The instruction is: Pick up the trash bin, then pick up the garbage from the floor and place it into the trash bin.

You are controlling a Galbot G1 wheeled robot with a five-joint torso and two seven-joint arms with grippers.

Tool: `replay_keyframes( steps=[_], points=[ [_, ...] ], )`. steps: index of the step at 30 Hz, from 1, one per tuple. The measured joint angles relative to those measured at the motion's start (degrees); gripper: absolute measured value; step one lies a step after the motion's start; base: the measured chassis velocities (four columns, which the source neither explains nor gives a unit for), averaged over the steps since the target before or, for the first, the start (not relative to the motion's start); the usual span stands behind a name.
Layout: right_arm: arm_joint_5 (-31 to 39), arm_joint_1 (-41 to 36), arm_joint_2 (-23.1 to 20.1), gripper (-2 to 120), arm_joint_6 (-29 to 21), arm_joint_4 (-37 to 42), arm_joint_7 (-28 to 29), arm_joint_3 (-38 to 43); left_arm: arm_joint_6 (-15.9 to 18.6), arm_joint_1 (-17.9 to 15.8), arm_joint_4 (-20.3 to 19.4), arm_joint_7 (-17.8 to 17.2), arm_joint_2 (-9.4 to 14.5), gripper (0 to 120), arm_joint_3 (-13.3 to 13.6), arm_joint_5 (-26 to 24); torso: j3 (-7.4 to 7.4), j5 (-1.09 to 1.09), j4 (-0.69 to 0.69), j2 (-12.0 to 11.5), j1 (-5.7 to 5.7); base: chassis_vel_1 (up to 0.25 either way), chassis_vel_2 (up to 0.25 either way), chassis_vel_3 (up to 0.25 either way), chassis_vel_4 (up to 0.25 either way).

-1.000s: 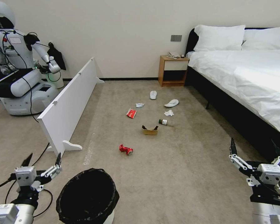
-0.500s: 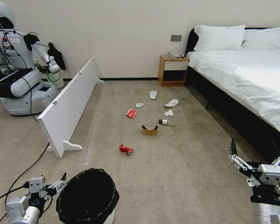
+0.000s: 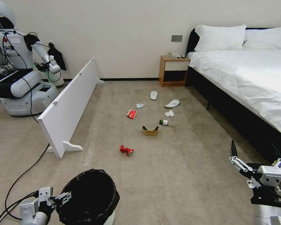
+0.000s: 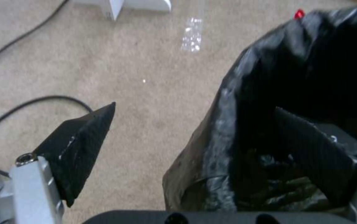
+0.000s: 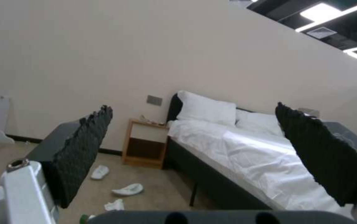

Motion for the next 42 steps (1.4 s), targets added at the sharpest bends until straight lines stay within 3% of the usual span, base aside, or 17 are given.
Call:
replay_keyframes(
  steps=[10,22,37,41,42],
  points=[
    [0.3,0.2,-0.1,100,-0.2,0.0,0.0,-0.1,0.9,-2.2,4.4,-1.2,0.6,100,1.0,-1.9,-0.01,0.05,0.01,0.0,0.0,0.0,0.0,0.0,0.0],
    [0.5,0.2,-0.3,100,-0.3,0.2,0.0,-0.4,4.8,-3.3,4.6,-3.3,1.8,100,3.1,-4.4,-0.01,0.03,0.01,0.0,0.0,0.0,0.0,0.0,0.0],
    [0.7,0.3,-0.4,100,-0.4,0.3,0.0,-0.3,5.4,-3.3,4.8,-4.0,1.3,99,4.5,-4.4,-0.02,0.06,0.01,0.0,-0.01,0.0,0.0,0.0,0.0],
    [0.8,0.3,-0.4,100,-0.4,0.3,0.0,-0.4,5.5,-3.0,4.8,-4.0,1.4,92,4.4,-4.5,-0.02,0.04,0.01,0.0,-0.01,0.0,0.0,0.0,0.0],
    [0.8,0.4,-0.4,100,-0.4,0.3,0.0,-0.4,5.6,-2.8,4.8,-4.0,1.4,85,4.2,-4.7,-0.01,0.04,0.01,0.0,-0.01,0.0,0.0,0.0,0.0]
  ],
)
